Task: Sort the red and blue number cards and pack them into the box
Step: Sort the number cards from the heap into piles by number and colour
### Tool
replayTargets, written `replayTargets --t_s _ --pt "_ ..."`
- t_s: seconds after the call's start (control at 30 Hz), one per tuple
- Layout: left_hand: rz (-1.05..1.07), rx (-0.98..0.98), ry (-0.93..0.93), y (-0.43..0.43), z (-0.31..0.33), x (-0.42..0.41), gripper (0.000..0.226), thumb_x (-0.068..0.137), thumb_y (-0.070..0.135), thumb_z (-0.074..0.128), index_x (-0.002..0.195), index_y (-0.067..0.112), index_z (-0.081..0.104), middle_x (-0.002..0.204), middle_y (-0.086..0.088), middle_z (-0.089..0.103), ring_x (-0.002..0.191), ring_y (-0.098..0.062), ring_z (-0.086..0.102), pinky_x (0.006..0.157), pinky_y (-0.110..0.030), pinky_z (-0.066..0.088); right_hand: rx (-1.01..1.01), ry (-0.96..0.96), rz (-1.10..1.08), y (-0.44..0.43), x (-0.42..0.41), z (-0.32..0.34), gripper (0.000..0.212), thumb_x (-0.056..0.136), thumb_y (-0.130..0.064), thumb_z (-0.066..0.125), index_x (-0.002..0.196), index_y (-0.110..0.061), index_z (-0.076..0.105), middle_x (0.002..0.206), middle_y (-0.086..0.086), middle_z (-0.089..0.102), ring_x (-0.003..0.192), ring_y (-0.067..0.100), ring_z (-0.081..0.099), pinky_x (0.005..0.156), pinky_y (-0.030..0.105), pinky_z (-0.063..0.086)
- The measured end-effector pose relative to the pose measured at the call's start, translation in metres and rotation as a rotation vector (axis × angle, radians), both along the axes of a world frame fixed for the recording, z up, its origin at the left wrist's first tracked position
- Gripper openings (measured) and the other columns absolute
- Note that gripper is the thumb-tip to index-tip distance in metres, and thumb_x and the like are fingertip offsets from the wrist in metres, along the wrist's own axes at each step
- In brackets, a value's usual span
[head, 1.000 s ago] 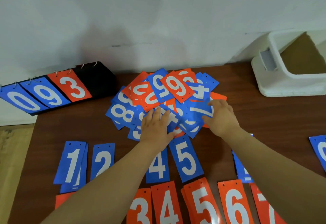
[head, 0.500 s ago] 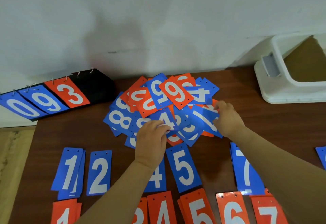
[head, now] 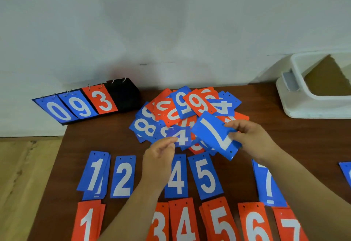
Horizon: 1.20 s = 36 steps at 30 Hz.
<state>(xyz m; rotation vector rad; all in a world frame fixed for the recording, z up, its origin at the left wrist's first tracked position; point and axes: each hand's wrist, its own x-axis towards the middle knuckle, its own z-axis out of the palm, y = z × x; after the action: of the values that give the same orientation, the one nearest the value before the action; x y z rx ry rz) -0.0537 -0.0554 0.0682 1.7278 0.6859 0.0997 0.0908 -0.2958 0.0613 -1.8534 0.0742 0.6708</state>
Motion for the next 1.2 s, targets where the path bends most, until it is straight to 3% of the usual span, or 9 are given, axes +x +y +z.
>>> replayTargets --t_s 0.07,0.2,0.37,0.47,0.63,0.8,1.0,1.13,1.2 --pt "0.039 0.023 0.007 0.01 0.009 -0.013 0.017 0.101 0.029 0.06 0.111 0.034 0.074 0.106 0.016 0.072 0.103 0.003 0.065 0.071 -0.018 0.054 0.051 0.048 0.048 0.014 -0.011 0.015 0.025 0.097 -0.005 0.065 0.108 -0.025 0.073 0.114 0.0 0.071 0.102 0.018 0.072 0.081 0.047 0.062" --pt "0.124 -0.001 0.01 0.035 0.021 -0.043 0.016 0.1 0.031 0.063 0.112 0.04 0.07 0.11 0.022 0.068 0.108 0.002 0.062 0.082 -0.021 0.056 0.057 0.1 0.234 0.046 -0.036 0.052 0.026 0.097 0.001 0.062 0.111 -0.018 0.073 0.104 0.0 0.072 0.08 -0.001 0.072 0.06 0.024 0.058" --pt "0.033 -0.116 -0.101 0.059 0.042 -0.077 0.024 0.096 0.029 0.068 0.116 0.042 0.067 0.109 0.017 0.072 0.107 0.001 0.066 0.089 -0.023 0.056 -0.099 0.015 0.648 0.086 -0.068 0.091 0.03 0.093 -0.006 0.067 0.103 -0.033 0.078 0.115 -0.014 0.071 0.111 0.008 0.066 0.095 0.036 0.058" --pt "-0.191 -0.102 -0.078 0.066 0.051 -0.094 0.035 0.095 0.027 0.071 0.119 0.051 0.064 0.12 0.023 0.067 0.109 0.004 0.063 0.088 -0.021 0.055 -0.124 -0.047 0.713 0.11 -0.085 0.107 0.027 0.092 -0.01 0.07 0.104 -0.033 0.077 0.111 -0.01 0.071 0.108 0.015 0.066 0.096 0.042 0.057" --pt "-0.172 -0.077 -0.08 0.067 0.06 -0.112 0.024 0.094 0.022 0.073 0.1 0.045 0.075 0.111 0.03 0.07 0.099 0.007 0.065 0.082 -0.014 0.051 -0.047 -0.137 0.357 0.117 -0.109 0.104 0.022 0.089 -0.013 0.076 0.1 -0.031 0.074 0.106 -0.003 0.072 0.091 0.012 0.07 0.08 0.029 0.06" --pt "-0.122 -0.142 -0.062 0.059 0.059 -0.12 0.027 0.095 0.02 0.072 0.102 0.046 0.077 0.109 0.022 0.073 0.093 -0.011 0.073 0.082 -0.041 0.062 0.049 -0.011 0.021 0.091 -0.14 0.086 0.014 0.097 -0.03 0.065 0.105 -0.038 0.074 0.111 0.002 0.07 0.1 0.02 0.068 0.081 0.035 0.053" --pt "-0.164 -0.12 -0.054 0.025 0.069 -0.12 0.023 0.094 0.024 0.073 0.101 0.045 0.076 0.115 0.021 0.069 0.109 -0.001 0.065 0.08 -0.011 0.053 0.426 0.244 -0.232 0.072 -0.157 0.073 0.023 0.104 -0.017 0.055 0.119 -0.02 0.072 0.119 0.008 0.073 0.109 0.027 0.072 0.097 0.056 0.055" --pt "-0.195 -0.105 -0.053 -0.009 0.075 -0.112 0.021 0.096 0.021 0.07 0.107 0.039 0.075 0.115 0.023 0.064 0.098 0.024 0.056 0.066 0.0 0.045 0.358 0.132 -0.327 0.044 -0.147 0.067 0.021 0.103 -0.014 0.057 0.112 -0.02 0.075 0.116 0.008 0.073 0.104 0.021 0.073 0.081 0.046 0.062" --pt "-0.13 -0.128 -0.049 -0.03 0.074 -0.104 0.019 0.098 0.023 0.067 0.106 0.039 0.074 0.11 0.027 0.061 0.091 0.021 0.059 0.062 -0.006 0.049 0.293 0.045 -0.373 0.02 -0.137 0.064 0.02 0.102 -0.015 0.059 0.112 -0.024 0.075 0.116 0.005 0.072 0.103 0.017 0.073 0.072 0.035 0.062"
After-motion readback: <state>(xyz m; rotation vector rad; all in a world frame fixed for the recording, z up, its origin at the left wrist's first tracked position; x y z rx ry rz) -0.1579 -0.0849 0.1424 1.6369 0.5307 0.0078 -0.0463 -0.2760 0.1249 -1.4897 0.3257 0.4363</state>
